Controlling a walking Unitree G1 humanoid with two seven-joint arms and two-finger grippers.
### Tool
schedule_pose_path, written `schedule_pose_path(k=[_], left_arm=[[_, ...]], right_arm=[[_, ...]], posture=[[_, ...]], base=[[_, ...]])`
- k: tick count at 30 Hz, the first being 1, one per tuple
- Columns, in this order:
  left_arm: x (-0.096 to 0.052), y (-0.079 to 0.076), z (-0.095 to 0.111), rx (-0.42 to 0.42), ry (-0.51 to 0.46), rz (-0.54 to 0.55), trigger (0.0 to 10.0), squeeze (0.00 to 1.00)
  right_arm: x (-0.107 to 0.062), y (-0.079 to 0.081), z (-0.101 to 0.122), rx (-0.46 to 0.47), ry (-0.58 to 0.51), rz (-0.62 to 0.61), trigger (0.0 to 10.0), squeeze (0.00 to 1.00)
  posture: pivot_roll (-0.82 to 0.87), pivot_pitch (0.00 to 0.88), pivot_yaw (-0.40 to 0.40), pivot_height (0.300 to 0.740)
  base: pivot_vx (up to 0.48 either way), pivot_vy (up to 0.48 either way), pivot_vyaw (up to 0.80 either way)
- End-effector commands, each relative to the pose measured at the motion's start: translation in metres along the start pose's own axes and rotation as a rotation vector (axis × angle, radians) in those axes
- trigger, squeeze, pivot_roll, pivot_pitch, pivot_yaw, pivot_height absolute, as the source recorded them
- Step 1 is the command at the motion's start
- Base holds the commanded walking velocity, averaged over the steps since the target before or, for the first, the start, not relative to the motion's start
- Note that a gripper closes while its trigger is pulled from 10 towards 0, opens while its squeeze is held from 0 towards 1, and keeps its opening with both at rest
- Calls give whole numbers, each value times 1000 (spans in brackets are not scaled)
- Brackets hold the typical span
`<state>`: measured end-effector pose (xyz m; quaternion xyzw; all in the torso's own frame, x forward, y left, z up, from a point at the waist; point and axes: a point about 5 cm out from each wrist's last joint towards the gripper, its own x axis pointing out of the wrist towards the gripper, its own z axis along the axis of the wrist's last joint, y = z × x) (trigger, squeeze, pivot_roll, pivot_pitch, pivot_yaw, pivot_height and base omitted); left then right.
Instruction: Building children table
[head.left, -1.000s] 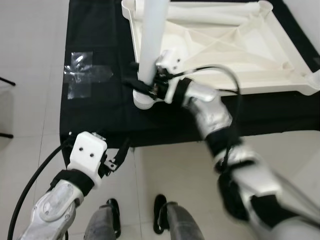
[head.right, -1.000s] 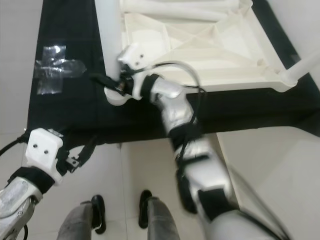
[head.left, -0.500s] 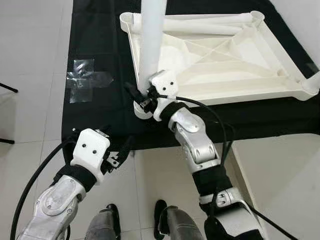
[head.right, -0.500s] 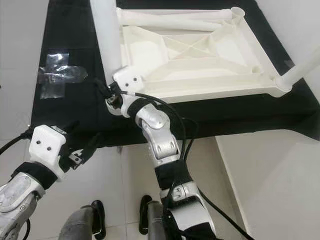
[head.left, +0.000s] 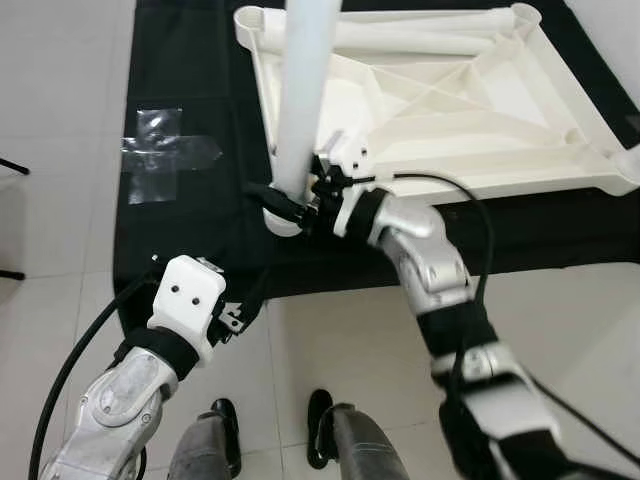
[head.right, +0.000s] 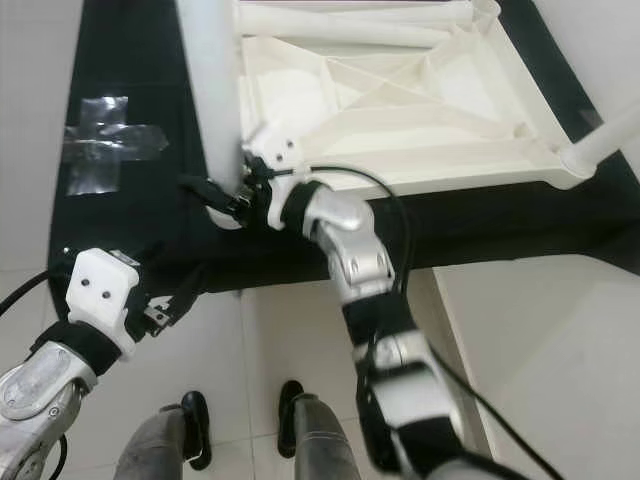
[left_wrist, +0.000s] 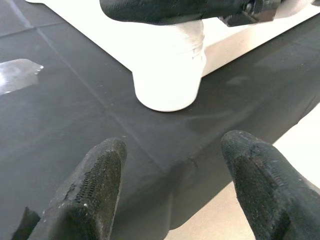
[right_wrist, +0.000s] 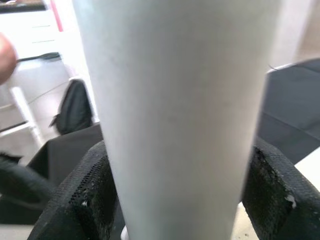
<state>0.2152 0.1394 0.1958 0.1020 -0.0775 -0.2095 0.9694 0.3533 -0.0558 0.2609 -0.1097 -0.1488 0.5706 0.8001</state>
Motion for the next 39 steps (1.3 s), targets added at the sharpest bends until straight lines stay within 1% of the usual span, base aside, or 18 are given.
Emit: schedule_pose_path(k=[1, 6, 7, 8, 10, 11, 12, 13, 24, 26, 29, 30, 31, 32, 33, 34, 35, 39], left_arm=[[-3, -5, -4, 0, 18, -3, 10000, 0], [-2, -6, -4, 0, 15, -3, 10000, 0], [-3, -6, -4, 0, 15, -2, 10000, 0], [-3, -6, -4, 1, 15, -1, 10000, 0], [-3, -6, -4, 1, 15, -1, 10000, 0], [-3, -7, -4, 1, 16, -1, 10000, 0], [-3, -7, -4, 1, 16, -1, 10000, 0], [-4, -7, -5, 2, 17, 0, 10000, 0], [-6, -5, -5, 8, 27, -2, 10000, 0], [-5, -7, -6, 2, 26, -9, 10000, 0], [-5, -9, -7, -3, 25, -12, 10000, 0], [-5, -11, -8, -9, 27, -16, 10000, 0], [-5, -11, -8, -9, 27, -16, 10000, 0], [-5, -12, -8, -15, 28, -20, 10000, 0], [-5, -12, -9, -23, 28, -26, 10000, 0], [-5, -12, -9, -23, 28, -26, 10000, 0], [-4, -13, -10, -29, 29, -32, 10000, 0], [-1, -17, -11, -35, 26, -51, 10000, 0]], right_arm=[[-3, 3, -12, -10, 37, 93, 10000, 0], [-3, -8, -7, 7, 39, 106, 10000, 0], [-2, -13, -4, 14, 36, 112, 9020, 0], [-3, -15, -2, 21, 33, 129, 6353, 0], [-3, -15, -2, 21, 33, 129, 6353, 0], [-4, -18, 0, 28, 28, 145, 2000, 0], [-4, -18, 0, 28, 28, 145, 2000, 0], [-4, -22, 5, 60, 2, 208, 0, 0], [-3, -24, 2, 59, 15, 222, 0, 0], [-4, -20, -14, 39, 67, 102, 0, 0], [-4, -17, -22, 35, 96, 43, 0, 0], [-2, -8, -41, 63, 148, -182, 0, 0], [-2, -8, -41, 63, 148, -182, 0, 0], [-3, 18, -62, 131, 187, -386, 0, 0], [-1, 48, -72, 163, 219, -478, 0, 0], [-1, 48, -72, 163, 219, -478, 0, 0], [1, 64, -74, 172, 227, -519, 0, 0], [9, 67, -69, 130, 209, -475, 0, 0]], posture=[[168, 328, -156, 740], [176, 324, -160, 740], [180, 323, -160, 740], [182, 323, -161, 740], [182, 323, -161, 740], [186, 322, -164, 740], [186, 322, -164, 740], [185, 326, -163, 740], [176, 328, -153, 740], [140, 326, -171, 740], [140, 326, -171, 740], [121, 327, -175, 740], [121, 327, -175, 740], [113, 342, -165, 740], [98, 336, -146, 740], [98, 336, -146, 740], [88, 324, -139, 740], [96, 324, -144, 740]], base=[[0, 0, 0], [0, 0, 0], [0, 0, 0], [0, 0, 0], [0, 0, 0], [0, 0, 0], [0, 0, 0], [0, 0, 0], [0, 0, 0], [0, 0, 0], [0, 0, 0], [0, 0, 0], [0, 0, 0], [0, 0, 0], [0, 0, 0], [0, 0, 0], [0, 0, 0], [0, 0, 0]])
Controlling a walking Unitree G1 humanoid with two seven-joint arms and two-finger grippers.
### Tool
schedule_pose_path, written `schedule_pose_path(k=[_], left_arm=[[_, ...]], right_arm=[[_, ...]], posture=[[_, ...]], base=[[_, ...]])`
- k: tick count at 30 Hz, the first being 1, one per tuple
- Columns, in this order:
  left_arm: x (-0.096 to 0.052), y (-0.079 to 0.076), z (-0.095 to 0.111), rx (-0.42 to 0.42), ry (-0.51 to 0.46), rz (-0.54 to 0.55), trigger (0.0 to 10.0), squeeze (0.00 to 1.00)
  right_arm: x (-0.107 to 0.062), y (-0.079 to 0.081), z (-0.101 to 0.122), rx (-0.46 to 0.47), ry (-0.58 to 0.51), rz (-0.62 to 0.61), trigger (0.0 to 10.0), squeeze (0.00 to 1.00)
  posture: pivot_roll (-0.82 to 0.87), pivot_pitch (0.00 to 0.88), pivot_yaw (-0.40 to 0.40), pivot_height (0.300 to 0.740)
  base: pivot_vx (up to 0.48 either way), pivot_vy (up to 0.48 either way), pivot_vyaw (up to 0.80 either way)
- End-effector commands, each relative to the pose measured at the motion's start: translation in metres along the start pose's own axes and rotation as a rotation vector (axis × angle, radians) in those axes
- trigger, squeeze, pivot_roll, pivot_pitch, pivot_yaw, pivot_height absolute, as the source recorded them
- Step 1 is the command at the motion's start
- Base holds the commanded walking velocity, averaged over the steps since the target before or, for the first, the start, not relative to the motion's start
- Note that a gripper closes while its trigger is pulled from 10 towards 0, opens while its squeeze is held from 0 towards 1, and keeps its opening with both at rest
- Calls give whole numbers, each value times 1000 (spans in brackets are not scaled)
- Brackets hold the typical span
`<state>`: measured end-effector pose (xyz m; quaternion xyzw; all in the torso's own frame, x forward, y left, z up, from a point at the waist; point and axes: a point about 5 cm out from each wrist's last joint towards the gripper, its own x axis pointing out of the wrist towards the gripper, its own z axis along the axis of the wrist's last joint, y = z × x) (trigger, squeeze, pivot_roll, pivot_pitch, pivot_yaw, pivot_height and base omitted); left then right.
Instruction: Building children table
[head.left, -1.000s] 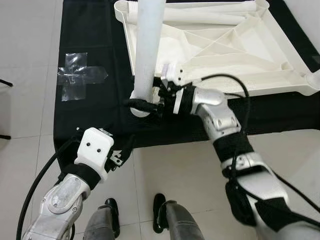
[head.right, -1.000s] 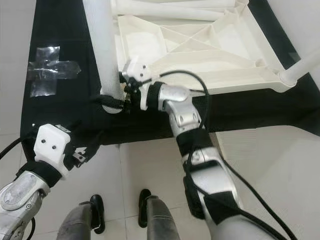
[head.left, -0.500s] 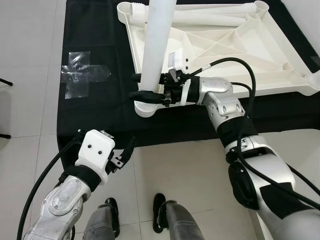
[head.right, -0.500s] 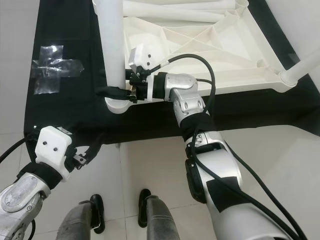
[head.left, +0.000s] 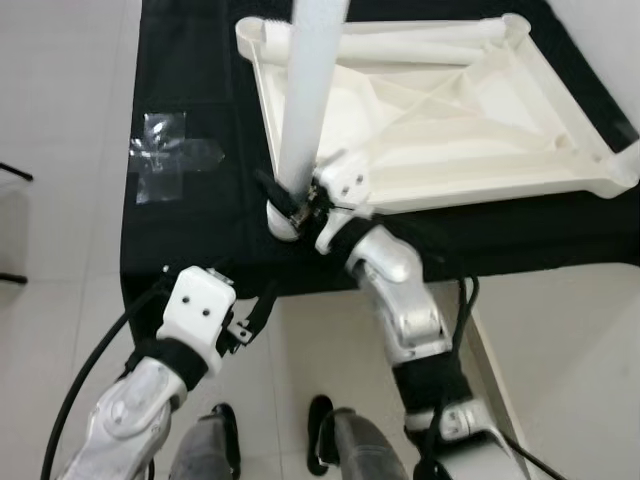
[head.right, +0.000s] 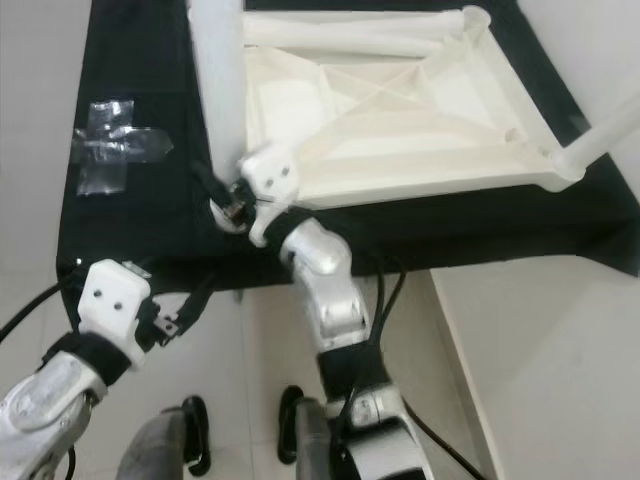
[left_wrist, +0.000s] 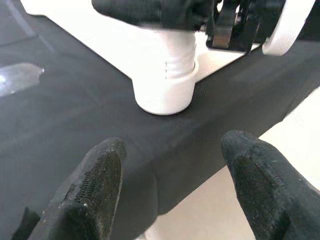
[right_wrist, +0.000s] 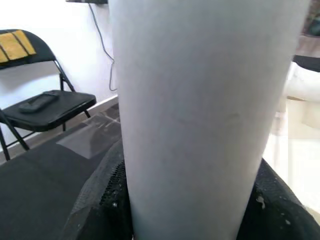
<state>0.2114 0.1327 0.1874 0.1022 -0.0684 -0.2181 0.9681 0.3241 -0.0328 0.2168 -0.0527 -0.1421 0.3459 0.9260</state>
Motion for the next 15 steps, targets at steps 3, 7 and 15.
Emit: schedule_pose_path(k=[3, 7, 15], left_arm=[[2, -8, -4, -30, 7, -39, 10000, 0], [1, -5, -4, -16, 10, -31, 10000, 0], [4, -2, -3, -6, 1, -25, 10000, 0]], right_arm=[[-1, 11, -39, 12, 181, 54, 0, 0], [9, 6, -35, 10, 153, 92, 10000, 0], [19, 8, -2, 16, 17, 437, 10000, 141]], posture=[[99, 321, -148, 740], [105, 318, -141, 740], [115, 317, -143, 740]], base=[[0, 0, 0], [0, 0, 0], [0, 0, 0]])
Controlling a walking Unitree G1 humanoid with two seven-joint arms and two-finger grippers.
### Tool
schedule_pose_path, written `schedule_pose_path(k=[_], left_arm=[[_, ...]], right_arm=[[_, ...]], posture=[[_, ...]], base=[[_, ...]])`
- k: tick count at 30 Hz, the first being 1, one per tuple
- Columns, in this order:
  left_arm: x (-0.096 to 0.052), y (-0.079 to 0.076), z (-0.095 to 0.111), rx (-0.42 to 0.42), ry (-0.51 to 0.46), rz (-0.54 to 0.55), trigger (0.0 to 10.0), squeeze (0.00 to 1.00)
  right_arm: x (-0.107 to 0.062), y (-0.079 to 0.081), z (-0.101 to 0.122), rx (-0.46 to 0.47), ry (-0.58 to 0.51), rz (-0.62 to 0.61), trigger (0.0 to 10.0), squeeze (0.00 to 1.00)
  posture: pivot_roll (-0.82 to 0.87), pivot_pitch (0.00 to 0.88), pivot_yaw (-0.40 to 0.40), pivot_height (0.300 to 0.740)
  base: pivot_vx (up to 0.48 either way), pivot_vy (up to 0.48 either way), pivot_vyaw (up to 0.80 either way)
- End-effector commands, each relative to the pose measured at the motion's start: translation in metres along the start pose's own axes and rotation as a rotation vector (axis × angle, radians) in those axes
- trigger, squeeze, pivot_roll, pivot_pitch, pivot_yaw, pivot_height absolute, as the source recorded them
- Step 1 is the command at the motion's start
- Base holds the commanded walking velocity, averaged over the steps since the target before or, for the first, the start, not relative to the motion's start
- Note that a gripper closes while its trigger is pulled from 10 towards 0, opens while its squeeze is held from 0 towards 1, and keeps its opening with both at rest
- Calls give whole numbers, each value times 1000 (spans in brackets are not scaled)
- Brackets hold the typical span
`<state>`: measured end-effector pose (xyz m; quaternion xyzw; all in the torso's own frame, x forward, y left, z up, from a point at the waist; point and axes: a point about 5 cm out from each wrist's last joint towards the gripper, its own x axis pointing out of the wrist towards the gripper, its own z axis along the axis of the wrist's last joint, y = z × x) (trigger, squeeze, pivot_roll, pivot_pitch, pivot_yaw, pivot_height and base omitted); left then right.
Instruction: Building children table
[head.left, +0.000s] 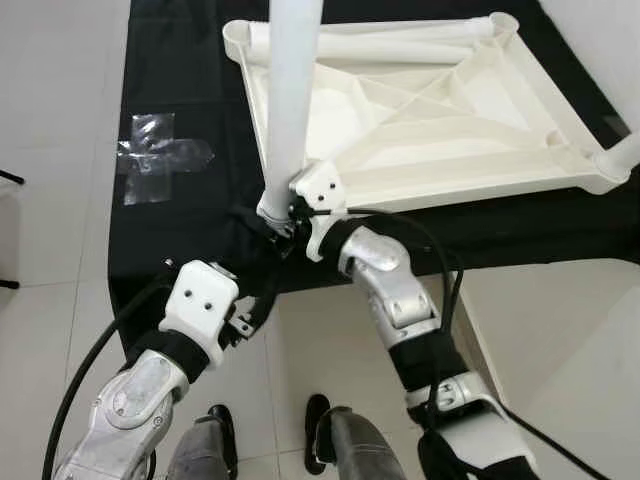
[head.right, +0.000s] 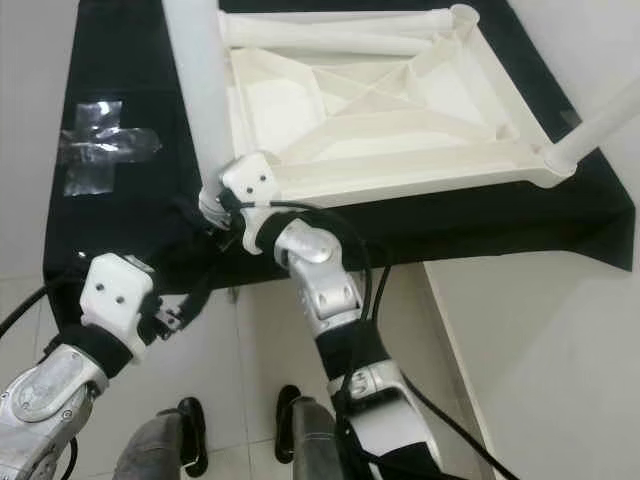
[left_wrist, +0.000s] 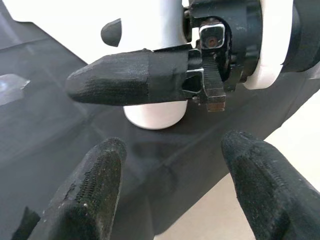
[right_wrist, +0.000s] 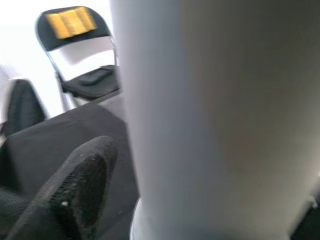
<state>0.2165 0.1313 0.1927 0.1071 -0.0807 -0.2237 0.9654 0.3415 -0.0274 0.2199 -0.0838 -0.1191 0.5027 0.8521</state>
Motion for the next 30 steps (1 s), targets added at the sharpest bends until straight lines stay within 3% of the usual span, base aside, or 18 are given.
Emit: schedule_pose_path(k=[1, 3, 6, 11, 12, 14, 15, 16, 17, 18, 26, 29, 30], left_arm=[[-2, -5, -7, -22, 24, -17, 10000, 0], [-2, -5, -7, -21, 22, -15, 10000, 0], [-2, -5, -6, -20, 22, -14, 10000, 0], [-6, -5, -6, -20, 28, -4, 10000, 0], [-7, -5, -7, -20, 33, 1, 10000, 0], [-9, -4, -8, -19, 38, 8, 10000, 0], [-10, -3, -8, -19, 41, 11, 10000, 0], [-10, -3, -8, -19, 41, 11, 10000, 0], [-10, -3, -8, -19, 42, 12, 10000, 0], [-11, -4, -8, -18, 41, 12, 10000, 0], [-11, -2, -6, -9, 35, 15, 10000, 0], [-11, -1, -6, -7, 32, 18, 10000, 0], [-12, 0, -5, -4, 30, 22, 10000, 0]], right_arm=[[5, 13, 6, -22, -15, 193, 10000, 0], [2, 7, 13, -68, 1, 372, 10000, 0], [1, 4, 15, -73, 6, 408, 10000, 0], [7, -15, 26, -50, 12, 465, 10000, 0], [10, -19, 29, -39, 8, 473, 7608, 0], [12, -22, 31, -29, 3, 473, 7608, 0], [13, -23, 32, -17, -2, 473, 3843, 0], [13, -23, 32, -17, -2, 473, 3843, 0], [14, -23, 32, -4, -6, 480, 627, 0], [14, -24, 32, 13, -10, 488, 0, 0], [9, -31, 29, 38, -8, 518, 0, 0], [6, -35, 26, 27, 3, 482, 0, 0], [2, -39, 18, 6, 38, 397, 0, 0]], posture=[[117, 319, -146, 740], [124, 319, -143, 740], [124, 319, -143, 740], [155, 333, -161, 740], [155, 333, -161, 740], [153, 336, -162, 740], [153, 337, -162, 740], [153, 337, -162, 740], [155, 339, -164, 740], [155, 339, -164, 740], [154, 337, -163, 740], [153, 336, -166, 740], [141, 334, -165, 740]], base=[[0, 0, 0], [0, 0, 0], [0, 0, 0], [0, 0, 0], [0, 0, 0], [0, 0, 0], [0, 0, 0], [0, 0, 0], [0, 0, 0], [0, 0, 0], [0, 0, 0], [0, 0, 0], [0, 0, 0]])
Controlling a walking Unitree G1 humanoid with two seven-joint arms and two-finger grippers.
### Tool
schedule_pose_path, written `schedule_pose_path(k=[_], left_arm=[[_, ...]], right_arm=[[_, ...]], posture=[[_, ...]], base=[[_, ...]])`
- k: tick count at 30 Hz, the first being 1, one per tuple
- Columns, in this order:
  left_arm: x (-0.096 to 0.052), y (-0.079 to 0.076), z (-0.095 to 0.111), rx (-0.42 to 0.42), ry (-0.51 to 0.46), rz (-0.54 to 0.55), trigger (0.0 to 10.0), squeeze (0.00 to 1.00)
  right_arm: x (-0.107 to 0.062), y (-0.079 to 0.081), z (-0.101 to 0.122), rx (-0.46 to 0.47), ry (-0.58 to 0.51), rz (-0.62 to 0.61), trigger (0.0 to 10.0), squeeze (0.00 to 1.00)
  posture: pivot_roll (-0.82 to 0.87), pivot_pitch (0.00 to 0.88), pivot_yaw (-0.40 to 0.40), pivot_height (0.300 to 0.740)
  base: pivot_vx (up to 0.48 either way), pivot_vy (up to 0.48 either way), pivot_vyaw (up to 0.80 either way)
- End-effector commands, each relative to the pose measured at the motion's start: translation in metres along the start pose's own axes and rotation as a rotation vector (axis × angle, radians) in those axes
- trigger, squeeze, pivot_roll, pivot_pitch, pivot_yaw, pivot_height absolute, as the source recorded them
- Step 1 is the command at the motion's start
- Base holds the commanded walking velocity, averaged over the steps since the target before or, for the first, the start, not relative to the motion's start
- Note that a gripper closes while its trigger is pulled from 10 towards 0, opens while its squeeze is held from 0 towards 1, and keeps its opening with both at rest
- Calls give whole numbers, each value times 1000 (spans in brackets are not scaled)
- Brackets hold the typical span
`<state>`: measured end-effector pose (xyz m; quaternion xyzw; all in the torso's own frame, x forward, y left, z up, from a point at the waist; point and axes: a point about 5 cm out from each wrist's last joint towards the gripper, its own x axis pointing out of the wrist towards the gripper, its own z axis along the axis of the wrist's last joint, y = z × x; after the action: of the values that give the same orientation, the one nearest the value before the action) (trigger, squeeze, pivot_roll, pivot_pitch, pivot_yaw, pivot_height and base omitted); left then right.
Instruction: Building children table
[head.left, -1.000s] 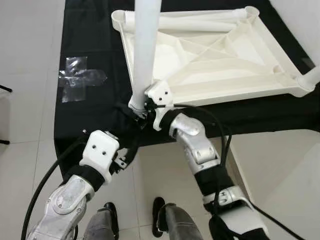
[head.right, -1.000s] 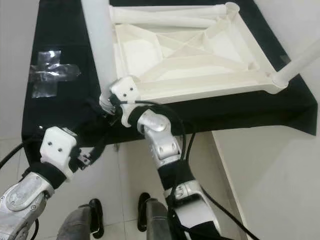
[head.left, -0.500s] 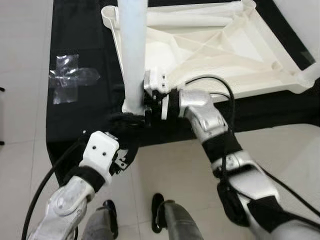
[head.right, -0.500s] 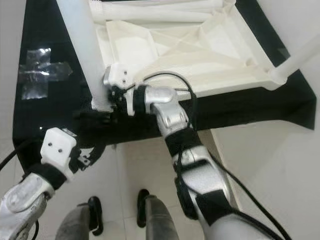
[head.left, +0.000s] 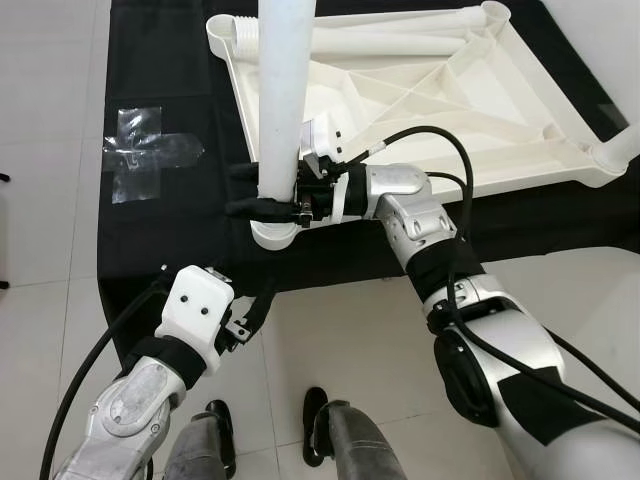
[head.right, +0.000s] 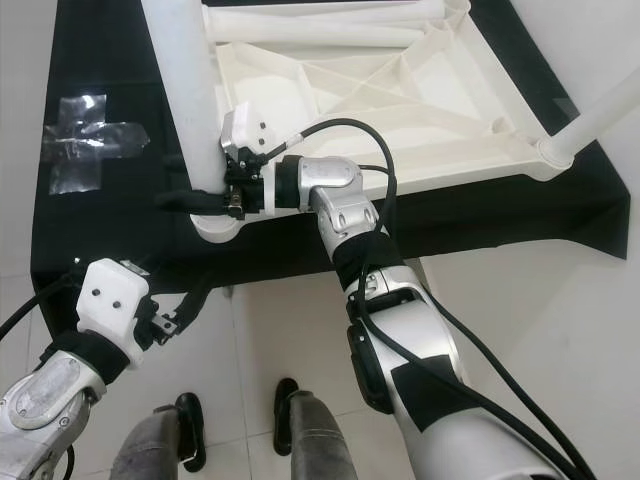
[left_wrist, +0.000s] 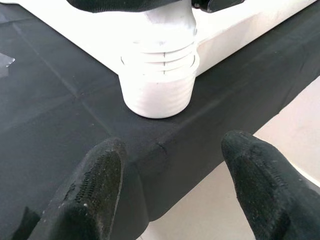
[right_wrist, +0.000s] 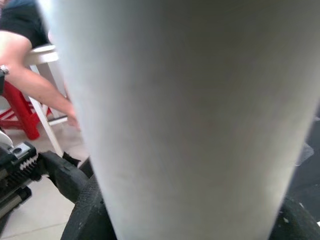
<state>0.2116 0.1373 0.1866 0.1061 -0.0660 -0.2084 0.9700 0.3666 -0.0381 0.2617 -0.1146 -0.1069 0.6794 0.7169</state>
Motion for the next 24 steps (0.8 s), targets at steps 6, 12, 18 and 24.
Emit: schedule_pose_path(k=[6, 12, 18, 24], left_arm=[[-6, 6, 0, 10, -1, -1, 10000, 0], [-6, 12, -1, 9, 1, 12, 10000, 0], [-5, 17, 2, 20, -15, 43, 10000, 0], [-5, 17, 2, 22, -14, 43, 10000, 0]], right_arm=[[-11, 21, -75, 173, 220, -684, 0, 0], [18, 65, -80, 245, 242, -750, 0, 0], [38, 52, -66, 161, 230, -633, 10000, 0], [38, 49, -63, 151, 213, -621, 10000, 200]], posture=[[111, 336, -127, 740], [104, 315, -114, 740], [130, 311, -148, 740], [132, 308, -148, 740]], base=[[0, 0, 0], [0, 0, 0], [0, 0, 0], [0, 0, 0]])
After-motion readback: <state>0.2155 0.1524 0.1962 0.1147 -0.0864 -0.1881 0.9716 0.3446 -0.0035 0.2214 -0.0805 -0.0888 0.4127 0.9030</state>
